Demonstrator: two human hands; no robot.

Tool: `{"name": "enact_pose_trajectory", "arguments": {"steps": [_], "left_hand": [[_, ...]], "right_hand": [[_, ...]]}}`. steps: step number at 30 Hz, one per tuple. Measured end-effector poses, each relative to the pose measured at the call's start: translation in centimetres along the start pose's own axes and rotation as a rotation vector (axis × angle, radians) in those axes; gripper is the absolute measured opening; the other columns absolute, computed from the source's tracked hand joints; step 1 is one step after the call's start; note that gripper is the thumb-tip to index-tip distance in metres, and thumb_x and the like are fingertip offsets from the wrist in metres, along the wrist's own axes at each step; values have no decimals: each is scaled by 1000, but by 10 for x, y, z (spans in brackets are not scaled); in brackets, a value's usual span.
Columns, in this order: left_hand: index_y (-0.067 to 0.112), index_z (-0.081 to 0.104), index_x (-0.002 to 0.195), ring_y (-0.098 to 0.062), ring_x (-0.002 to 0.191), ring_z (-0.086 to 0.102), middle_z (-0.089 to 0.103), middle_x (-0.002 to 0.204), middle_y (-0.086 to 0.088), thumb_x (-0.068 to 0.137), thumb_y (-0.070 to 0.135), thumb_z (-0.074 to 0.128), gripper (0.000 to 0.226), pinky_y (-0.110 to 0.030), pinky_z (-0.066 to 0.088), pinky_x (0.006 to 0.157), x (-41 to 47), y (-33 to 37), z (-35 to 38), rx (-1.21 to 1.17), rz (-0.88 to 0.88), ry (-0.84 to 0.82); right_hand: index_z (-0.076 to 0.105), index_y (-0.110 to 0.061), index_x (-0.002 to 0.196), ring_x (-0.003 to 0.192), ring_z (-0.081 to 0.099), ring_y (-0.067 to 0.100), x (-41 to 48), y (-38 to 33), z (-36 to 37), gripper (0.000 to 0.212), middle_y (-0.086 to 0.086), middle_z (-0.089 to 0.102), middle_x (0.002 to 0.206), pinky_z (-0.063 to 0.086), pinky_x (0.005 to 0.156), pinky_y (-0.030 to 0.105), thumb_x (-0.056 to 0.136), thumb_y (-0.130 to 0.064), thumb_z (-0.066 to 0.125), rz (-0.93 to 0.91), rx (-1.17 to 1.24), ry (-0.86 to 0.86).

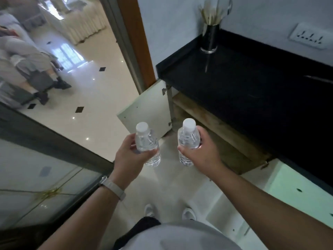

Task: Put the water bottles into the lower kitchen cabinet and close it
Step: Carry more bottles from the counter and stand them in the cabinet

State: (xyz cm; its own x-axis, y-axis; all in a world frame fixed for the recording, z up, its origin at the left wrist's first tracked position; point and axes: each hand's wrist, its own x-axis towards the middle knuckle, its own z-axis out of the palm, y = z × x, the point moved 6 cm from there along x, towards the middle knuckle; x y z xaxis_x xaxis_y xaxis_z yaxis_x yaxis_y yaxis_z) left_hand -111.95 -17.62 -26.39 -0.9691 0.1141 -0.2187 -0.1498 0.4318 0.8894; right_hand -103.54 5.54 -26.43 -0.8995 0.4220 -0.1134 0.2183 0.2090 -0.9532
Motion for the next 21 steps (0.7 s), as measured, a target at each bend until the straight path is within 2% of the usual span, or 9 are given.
{"name": "enact_pose_trajectory", "arguments": {"steps": [2, 4, 7, 10, 14, 16, 18, 21], "left_hand": [[39, 65, 109, 5, 88, 66, 73, 98, 18, 62, 27, 95, 57, -36, 57, 85, 22, 7, 10, 29, 37, -44], [43, 65, 110, 1, 95, 67, 72, 99, 22, 60, 33, 95, 59, -38, 58, 88, 45, 12, 22, 40, 49, -111], [43, 64, 116, -9, 101, 69, 72, 103, 17, 59, 35, 95, 64, -44, 58, 91, 86, 14, 39, 46, 59, -224], [35, 63, 118, -14, 102, 67, 71, 107, 10, 64, 27, 95, 64, -42, 57, 91, 131, 19, 57, 40, 93, -357], [36, 55, 116, -5, 99, 64, 66, 106, 16, 69, 26, 92, 61, -21, 50, 78, 188, 31, 66, 100, 187, -541], [40, 55, 113, -2, 98, 64, 67, 106, 16, 70, 29, 92, 58, -20, 50, 79, 217, 34, 69, 126, 222, -636], [37, 57, 119, -2, 100, 65, 68, 108, 16, 70, 33, 92, 60, -23, 53, 83, 243, 33, 70, 131, 244, -699], [32, 55, 123, 3, 99, 62, 66, 109, 18, 73, 30, 90, 61, -16, 48, 78, 269, 34, 70, 133, 247, -736]], "right_hand": [[55, -35, 105, 87, 63, 0, 10, 4, -6, 46, -22, 64, 97, 48, 73, 13, 73, -20, 84, 29, -4, 52], [55, -37, 108, 88, 63, -2, 19, 6, -9, 47, -24, 64, 97, 48, 75, 16, 73, -24, 84, 70, -21, 109], [52, -50, 100, 88, 61, -6, 37, 10, -11, 50, -28, 63, 95, 46, 76, 17, 70, -28, 85, 129, -52, 223], [47, -57, 94, 89, 60, -4, 54, 11, -5, 52, -27, 61, 95, 47, 80, 22, 70, -31, 85, 212, -75, 334], [44, -45, 108, 90, 60, -2, 71, 6, 13, 57, -21, 60, 99, 46, 80, 24, 71, -28, 85, 327, -92, 489], [44, -42, 110, 89, 61, 0, 82, 1, 25, 58, -19, 61, 99, 47, 80, 25, 72, -27, 85, 371, -101, 552], [43, -41, 112, 88, 59, 0, 94, -2, 39, 59, -20, 59, 98, 45, 78, 24, 73, -29, 85, 401, -118, 581], [41, -41, 114, 88, 59, 0, 105, -4, 58, 60, -21, 59, 98, 43, 74, 19, 74, -32, 84, 445, -129, 622]]}}
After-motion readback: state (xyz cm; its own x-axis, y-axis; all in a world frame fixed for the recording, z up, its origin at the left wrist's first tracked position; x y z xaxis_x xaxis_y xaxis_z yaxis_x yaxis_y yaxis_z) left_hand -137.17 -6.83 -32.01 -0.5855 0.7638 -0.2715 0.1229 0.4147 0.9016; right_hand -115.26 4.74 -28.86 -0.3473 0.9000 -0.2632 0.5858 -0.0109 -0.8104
